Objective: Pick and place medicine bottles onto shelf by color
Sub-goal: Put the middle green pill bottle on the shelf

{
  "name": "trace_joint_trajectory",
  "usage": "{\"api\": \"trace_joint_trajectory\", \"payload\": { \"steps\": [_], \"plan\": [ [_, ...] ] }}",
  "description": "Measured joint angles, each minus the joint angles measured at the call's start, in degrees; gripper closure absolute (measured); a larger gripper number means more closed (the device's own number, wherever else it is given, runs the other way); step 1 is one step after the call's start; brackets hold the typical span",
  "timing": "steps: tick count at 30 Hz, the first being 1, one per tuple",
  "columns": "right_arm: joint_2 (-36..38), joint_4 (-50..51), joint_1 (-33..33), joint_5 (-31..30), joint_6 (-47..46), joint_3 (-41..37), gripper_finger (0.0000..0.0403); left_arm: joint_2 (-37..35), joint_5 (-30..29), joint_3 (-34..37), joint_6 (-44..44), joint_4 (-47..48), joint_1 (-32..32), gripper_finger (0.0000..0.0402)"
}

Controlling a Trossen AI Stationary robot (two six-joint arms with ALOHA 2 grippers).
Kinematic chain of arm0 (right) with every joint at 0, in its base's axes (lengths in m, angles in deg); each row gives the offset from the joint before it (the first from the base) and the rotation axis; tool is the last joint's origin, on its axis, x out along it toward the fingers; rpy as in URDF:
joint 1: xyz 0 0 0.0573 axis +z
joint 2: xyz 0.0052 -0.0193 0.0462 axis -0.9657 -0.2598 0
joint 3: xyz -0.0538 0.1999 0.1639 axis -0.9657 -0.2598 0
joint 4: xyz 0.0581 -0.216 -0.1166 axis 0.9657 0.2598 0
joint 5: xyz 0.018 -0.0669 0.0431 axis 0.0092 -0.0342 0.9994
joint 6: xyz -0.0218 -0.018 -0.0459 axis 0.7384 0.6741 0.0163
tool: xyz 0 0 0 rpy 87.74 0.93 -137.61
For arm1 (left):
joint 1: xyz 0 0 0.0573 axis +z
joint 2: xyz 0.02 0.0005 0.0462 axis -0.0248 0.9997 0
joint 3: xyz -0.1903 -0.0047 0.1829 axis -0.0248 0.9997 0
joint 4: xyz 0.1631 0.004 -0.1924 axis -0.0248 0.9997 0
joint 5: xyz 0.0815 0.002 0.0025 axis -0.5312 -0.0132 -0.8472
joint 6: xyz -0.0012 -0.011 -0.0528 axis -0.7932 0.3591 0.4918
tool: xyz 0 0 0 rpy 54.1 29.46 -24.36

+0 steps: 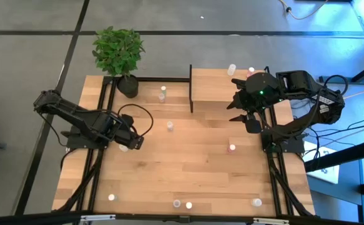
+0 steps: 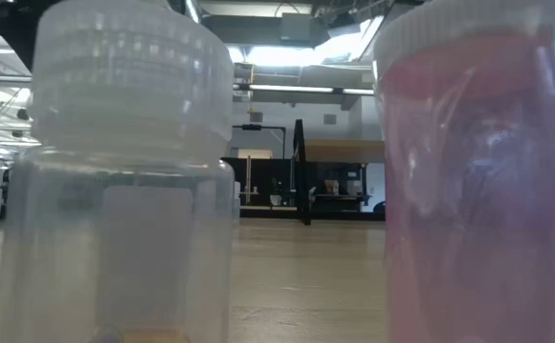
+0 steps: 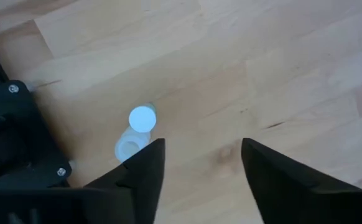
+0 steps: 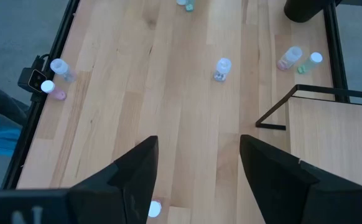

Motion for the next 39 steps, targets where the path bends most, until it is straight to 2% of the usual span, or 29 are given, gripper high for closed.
{"api": "trace_joint_trajectory", "payload": {
  "steps": [9,13,15,18,26,31,39],
  "plan": [
    [0.0,-0.2,0.0,0.0,0.0,0.0,0.0174,2.2,0.9,0.7,0.5,-0.2,1.5,0.0175],
    [0.0,-0.8,0.0,0.0,0.0,0.0,0.0174,2.1,4.2,4.8,-0.4,-3.5,3.3,0.0175],
    [0.0,-1.1,0.0,0.0,0.0,0.0,0.0174,2.1,7.1,7.5,-3.8,-6.8,4.2,0.0175],
    [0.0,-1.2,0.0,0.0,0.0,0.0,0.0174,2.1,7.5,11.0,-7.8,-10.9,5.7,0.0175],
    [0.0,-1.1,0.0,0.0,0.0,0.0,0.0174,2.1,6.4,11.8,-11.2,-7.3,8.8,0.0175],
    [0.0,-1.1,0.0,0.0,0.0,0.0,0.0174,2.1,7.7,11.8,-17.1,-6.2,10.0,0.0175],
    [0.0,-1.1,0.0,0.0,0.0,0.0,0.0174,2.3,11.0,14.6,-18.0,-8.5,10.6,0.0175]
  ]
}}
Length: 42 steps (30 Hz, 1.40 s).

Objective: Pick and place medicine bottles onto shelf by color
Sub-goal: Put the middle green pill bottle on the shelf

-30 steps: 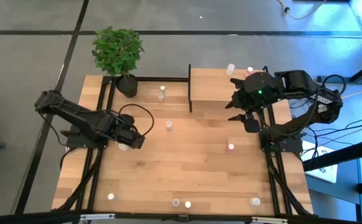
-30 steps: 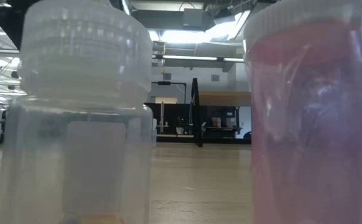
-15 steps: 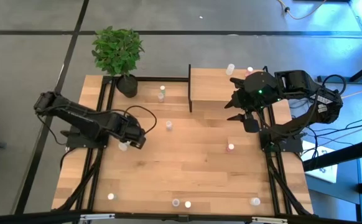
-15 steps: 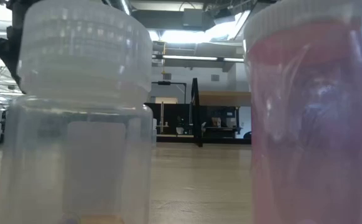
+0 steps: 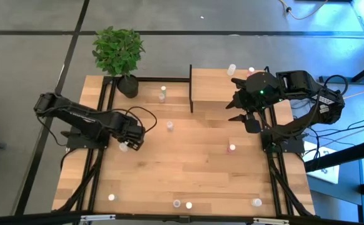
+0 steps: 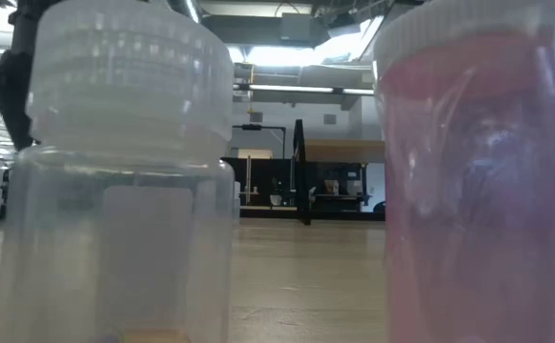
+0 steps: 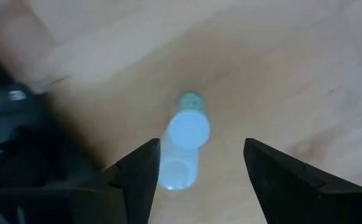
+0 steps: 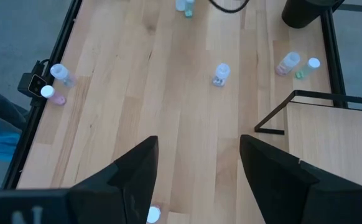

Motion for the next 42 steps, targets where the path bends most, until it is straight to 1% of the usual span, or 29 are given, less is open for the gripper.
{"api": "trace_joint_trajectory", "payload": {
  "steps": [5,11,21,28,35,42],
  "plan": [
    [0.0,0.0,0.0,0.0,0.0,0.0,0.0174,0.0,-2.1,1.3,-0.5,-1.3,0.0,0.0175],
    [0.0,0.0,0.0,0.0,0.0,0.0,0.0174,0.2,-0.8,3.0,-0.7,-1.5,0.1,0.0175],
    [0.0,0.0,0.0,0.0,0.0,0.0,0.0174,0.3,-0.4,7.0,-2.8,-6.6,0.1,0.0175],
    [0.0,0.0,0.0,0.0,0.0,0.0,0.0174,0.3,-0.6,10.1,-3.9,-12.1,0.1,0.0175],
    [0.0,0.0,0.0,0.0,0.0,0.0,0.0174,0.3,-0.2,10.2,-2.1,-12.2,0.0,0.0175],
    [0.0,0.0,0.0,0.0,0.0,0.0,0.0174,0.3,-0.4,10.2,-2.5,-12.2,-0.4,0.0175]
  ]
}}
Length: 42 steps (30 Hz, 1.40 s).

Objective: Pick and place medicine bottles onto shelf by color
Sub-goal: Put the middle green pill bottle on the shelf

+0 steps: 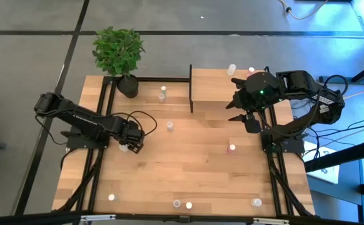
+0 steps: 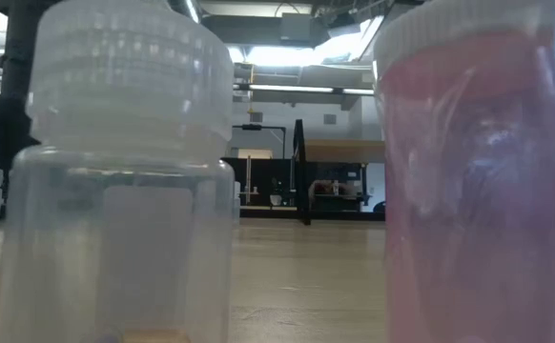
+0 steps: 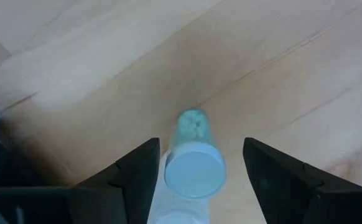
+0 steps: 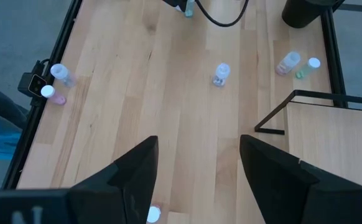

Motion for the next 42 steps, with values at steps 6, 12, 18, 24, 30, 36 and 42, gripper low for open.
{"api": "trace_joint_trajectory", "payload": {
  "steps": [6,12,18,24,30,36,42],
  "plan": [
    [0.0,0.0,0.0,0.0,0.0,0.0,0.0174,0.0,0.0,0.0,-2.8,0.1,0.0,0.0175],
    [0.0,0.0,0.0,0.0,0.0,0.0,0.0174,0.0,0.5,0.0,-2.9,1.8,0.0,0.0188],
    [0.0,0.0,0.0,0.0,0.0,0.0,0.0174,0.0,0.0,0.0,-2.5,1.7,0.0,0.0238],
    [0.0,0.0,0.0,0.0,0.0,0.0,0.0174,0.0,0.0,0.0,-2.8,1.3,0.0,0.0289],
    [0.0,0.0,0.0,0.0,0.0,0.0,0.0174,0.0,0.6,0.0,-2.9,0.8,0.0,0.0313],
    [0.0,0.0,0.0,0.0,0.0,0.0,0.0174,0.0,3.3,-1.4,-2.6,-0.1,0.0,0.0313],
    [0.0,0.0,0.0,0.0,0.0,0.0,0.0174,0.0,0.5,-9.1,-5.4,-0.3,0.0,0.0314]
  ]
}}
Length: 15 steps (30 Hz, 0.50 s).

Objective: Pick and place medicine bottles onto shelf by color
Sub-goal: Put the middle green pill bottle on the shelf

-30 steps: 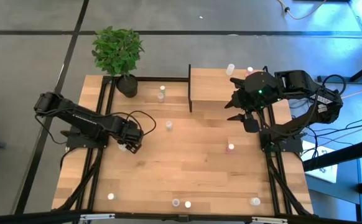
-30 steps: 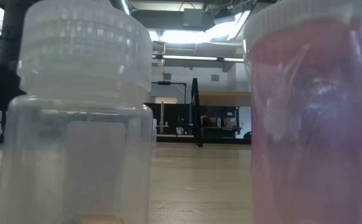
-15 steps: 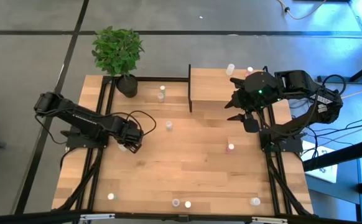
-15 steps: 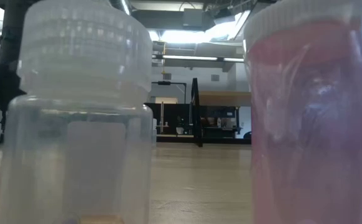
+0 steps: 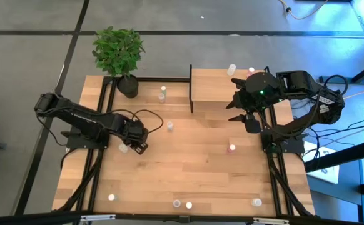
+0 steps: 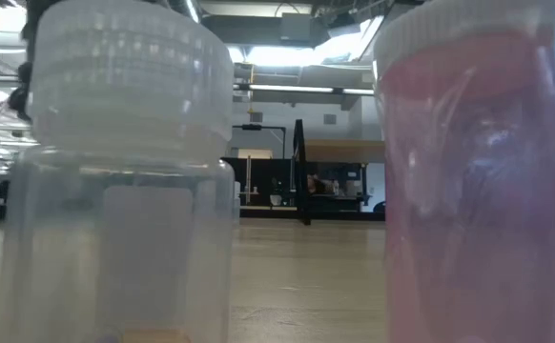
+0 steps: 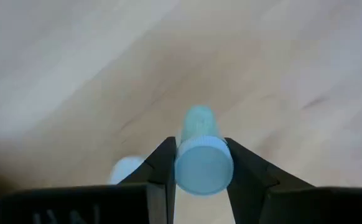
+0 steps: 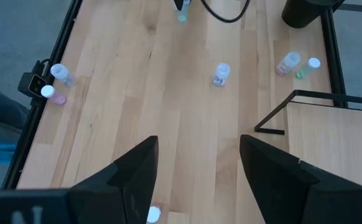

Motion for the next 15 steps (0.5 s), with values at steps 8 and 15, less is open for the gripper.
{"api": "trace_joint_trajectory", "payload": {
  "steps": [8,15],
  "plan": [
    [0.0,0.0,0.0,0.0,0.0,0.0,0.0174,1.7,-6.6,-14.4,-6.2,0.7,1.5,0.0314],
    [0.0,0.0,0.0,0.0,0.0,0.0,0.0174,11.1,-6.4,-26.7,-18.7,1.0,4.6,0.0314]
  ]
}}
